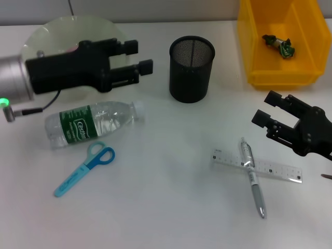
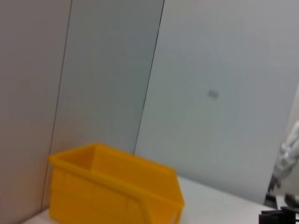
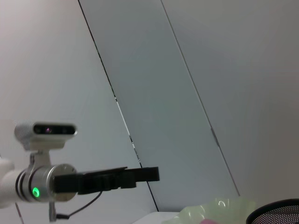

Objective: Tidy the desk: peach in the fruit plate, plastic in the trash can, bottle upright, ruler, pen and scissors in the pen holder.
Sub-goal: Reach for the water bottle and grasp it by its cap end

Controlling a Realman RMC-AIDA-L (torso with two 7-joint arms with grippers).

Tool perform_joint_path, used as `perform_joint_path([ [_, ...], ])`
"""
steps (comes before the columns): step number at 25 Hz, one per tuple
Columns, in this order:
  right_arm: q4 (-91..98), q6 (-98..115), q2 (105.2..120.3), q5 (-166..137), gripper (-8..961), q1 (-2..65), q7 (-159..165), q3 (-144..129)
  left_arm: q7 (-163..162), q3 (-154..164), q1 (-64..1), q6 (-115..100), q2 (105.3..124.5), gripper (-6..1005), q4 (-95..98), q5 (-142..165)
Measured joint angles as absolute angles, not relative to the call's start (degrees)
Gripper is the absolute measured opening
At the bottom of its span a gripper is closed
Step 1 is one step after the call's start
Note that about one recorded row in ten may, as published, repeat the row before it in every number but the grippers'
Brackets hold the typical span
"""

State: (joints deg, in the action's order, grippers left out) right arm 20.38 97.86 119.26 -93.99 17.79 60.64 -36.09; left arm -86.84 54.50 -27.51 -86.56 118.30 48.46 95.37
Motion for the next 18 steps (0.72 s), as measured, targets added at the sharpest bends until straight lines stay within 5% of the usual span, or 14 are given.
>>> perform_joint_path([
  [18,17.15,96.58,119.42,-93.78,741,18.21,59.98,-36.03,-119.86,74.78,-39.42,-79.27,118.84,646,67.13,131.97],
])
